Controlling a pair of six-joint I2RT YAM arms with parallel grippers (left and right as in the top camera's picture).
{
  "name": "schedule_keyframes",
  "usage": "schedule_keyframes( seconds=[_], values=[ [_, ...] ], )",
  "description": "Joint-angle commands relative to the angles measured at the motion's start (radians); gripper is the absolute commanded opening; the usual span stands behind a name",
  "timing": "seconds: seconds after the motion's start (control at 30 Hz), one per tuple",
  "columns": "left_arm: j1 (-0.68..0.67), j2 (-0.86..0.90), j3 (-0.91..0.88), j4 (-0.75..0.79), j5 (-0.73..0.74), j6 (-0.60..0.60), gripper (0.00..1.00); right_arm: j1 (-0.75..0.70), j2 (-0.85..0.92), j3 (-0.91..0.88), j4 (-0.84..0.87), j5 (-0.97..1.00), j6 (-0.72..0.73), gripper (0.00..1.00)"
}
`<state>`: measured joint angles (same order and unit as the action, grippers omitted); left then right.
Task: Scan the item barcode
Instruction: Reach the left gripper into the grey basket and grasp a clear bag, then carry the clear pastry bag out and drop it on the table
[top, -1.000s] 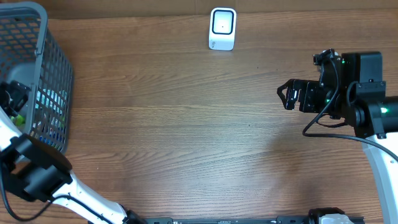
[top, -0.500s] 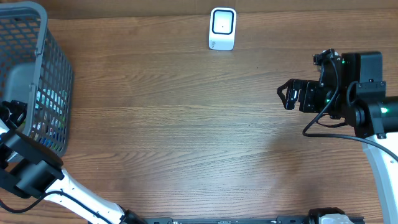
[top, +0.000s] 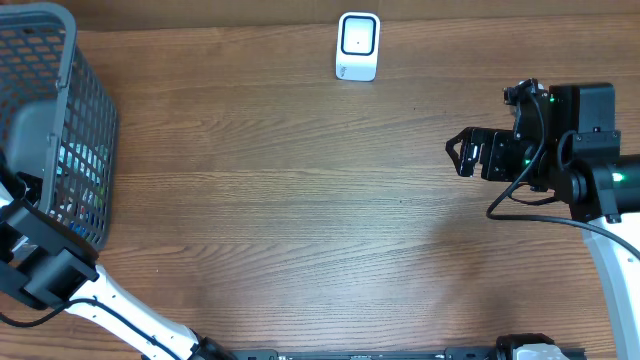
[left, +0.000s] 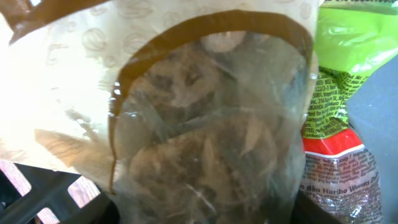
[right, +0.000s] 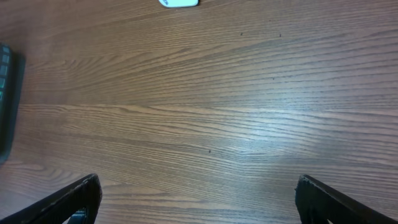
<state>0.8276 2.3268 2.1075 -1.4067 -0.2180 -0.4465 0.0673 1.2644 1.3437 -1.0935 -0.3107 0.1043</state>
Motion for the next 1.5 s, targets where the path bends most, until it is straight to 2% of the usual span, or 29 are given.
schedule_keyframes(
  seconds=[0.0, 0.07, 0.1, 0.13, 0.37, 0.4, 0.57, 0.73, 0.8, 0.93, 0.97, 1.03, 1.1, 1.2, 1.3, 1.47],
  values=[
    [0.003, 0.016, 0.038, -0.027, 0.009, -0.003, 0.47, 0.005, -0.004, 0.015, 0.004, -0.005, 0.000, 1.00],
    [0.003, 0.010, 0.106, -0.072, 0.009, -0.003, 0.43, 0.005, -0.004, 0.015, 0.013, -0.005, 0.000, 1.00],
    [0.003, 0.009, 0.135, -0.090, 0.009, -0.002, 0.31, 0.005, -0.004, 0.015, 0.016, -0.005, 0.000, 1.00],
    [0.003, 0.007, 0.175, -0.114, 0.009, -0.002, 0.04, 0.005, -0.004, 0.015, 0.019, -0.005, 0.000, 1.00],
    [0.002, -0.031, 0.525, -0.283, 0.023, 0.005, 0.04, 0.005, -0.004, 0.015, 0.025, -0.005, 0.000, 1.00],
    [0.002, -0.074, 0.577, -0.283, 0.107, 0.066, 0.04, 0.005, -0.004, 0.015, 0.025, -0.005, 0.000, 1.00],
    [-0.025, -0.220, 0.594, -0.275, 0.234, 0.126, 0.04, 0.005, -0.004, 0.015, 0.029, -0.005, 0.000, 1.00],
    [-0.103, -0.361, 0.594, -0.244, 0.444, 0.316, 0.04, 0.005, -0.004, 0.015, 0.037, -0.005, 0.000, 1.00],
    [-0.157, -0.411, 0.594, -0.238, 0.502, 0.360, 0.04, 0.005, -0.004, 0.015, 0.037, -0.005, 0.000, 1.00],
    [-0.336, -0.444, 0.587, -0.283, 0.515, 0.388, 0.04, 0.005, -0.004, 0.015, 0.039, -0.005, 0.000, 1.00],
    [-0.433, -0.443, 0.538, -0.283, 0.513, 0.404, 0.04, 0.005, -0.003, 0.015, 0.045, -0.005, 0.000, 1.00],
    [-0.524, -0.438, 0.482, -0.283, 0.472, 0.406, 0.04, 0.005, -0.003, 0.015, 0.052, -0.005, 0.000, 1.00],
    [-0.647, -0.424, 0.366, -0.279, 0.357, 0.406, 0.04, 0.005, -0.003, 0.015, 0.054, -0.005, 0.000, 1.00],
    [-0.776, -0.386, 0.177, -0.267, 0.270, 0.405, 0.04, 0.005, -0.003, 0.015, 0.056, -0.005, 0.000, 1.00],
    [-0.860, -0.344, -0.011, -0.230, 0.266, 0.374, 0.04, 0.005, -0.001, 0.015, 0.069, -0.005, 0.000, 1.00],
    [-0.950, -0.266, -0.303, -0.076, 0.271, 0.306, 0.04, 0.005, 0.014, 0.015, 0.065, -0.005, 0.000, 1.00]
  ],
)
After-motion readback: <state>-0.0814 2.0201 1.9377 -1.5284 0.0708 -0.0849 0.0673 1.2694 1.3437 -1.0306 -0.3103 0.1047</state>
